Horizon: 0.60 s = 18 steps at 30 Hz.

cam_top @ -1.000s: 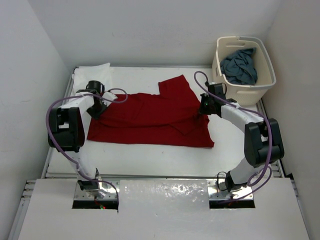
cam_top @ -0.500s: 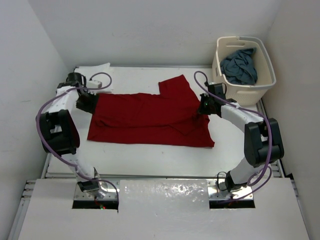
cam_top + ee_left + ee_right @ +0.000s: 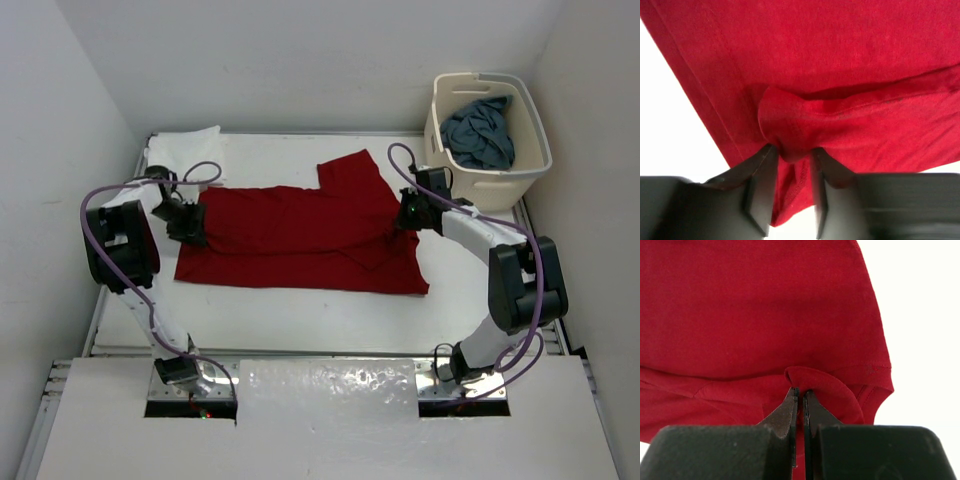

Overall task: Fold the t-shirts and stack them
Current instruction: Flatten out the tshirt

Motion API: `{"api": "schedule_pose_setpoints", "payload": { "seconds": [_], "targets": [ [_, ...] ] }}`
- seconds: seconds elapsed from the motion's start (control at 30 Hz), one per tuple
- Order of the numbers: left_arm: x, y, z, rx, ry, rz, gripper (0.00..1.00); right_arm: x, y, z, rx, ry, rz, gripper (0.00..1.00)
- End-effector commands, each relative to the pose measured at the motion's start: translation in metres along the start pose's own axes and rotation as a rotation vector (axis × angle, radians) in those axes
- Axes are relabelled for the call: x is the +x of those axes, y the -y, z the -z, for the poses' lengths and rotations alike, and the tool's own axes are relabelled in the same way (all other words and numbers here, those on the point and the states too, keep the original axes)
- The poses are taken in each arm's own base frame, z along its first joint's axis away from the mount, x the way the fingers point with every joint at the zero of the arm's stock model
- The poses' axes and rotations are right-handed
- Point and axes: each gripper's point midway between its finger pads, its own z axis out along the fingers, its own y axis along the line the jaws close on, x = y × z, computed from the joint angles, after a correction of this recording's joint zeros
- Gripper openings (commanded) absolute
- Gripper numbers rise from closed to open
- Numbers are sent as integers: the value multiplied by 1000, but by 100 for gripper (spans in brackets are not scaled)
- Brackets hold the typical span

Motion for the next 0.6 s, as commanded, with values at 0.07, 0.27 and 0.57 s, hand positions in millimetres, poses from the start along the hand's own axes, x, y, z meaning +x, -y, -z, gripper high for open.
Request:
{"api": "schedule_pose_setpoints", "payload": {
  "seconds": [0.07, 0.27, 0.57],
  "targets": [
    [-37, 5, 3, 27, 162, 6, 10, -8, -1, 4, -3, 45, -7, 0],
    [-55, -41, 32, -219, 141, -77, 0, -18, -1, 6, 8, 66, -6, 0],
    [-51, -75, 45, -410, 34, -152, 18, -42, -6, -2, 10, 94, -6, 0]
  ]
}}
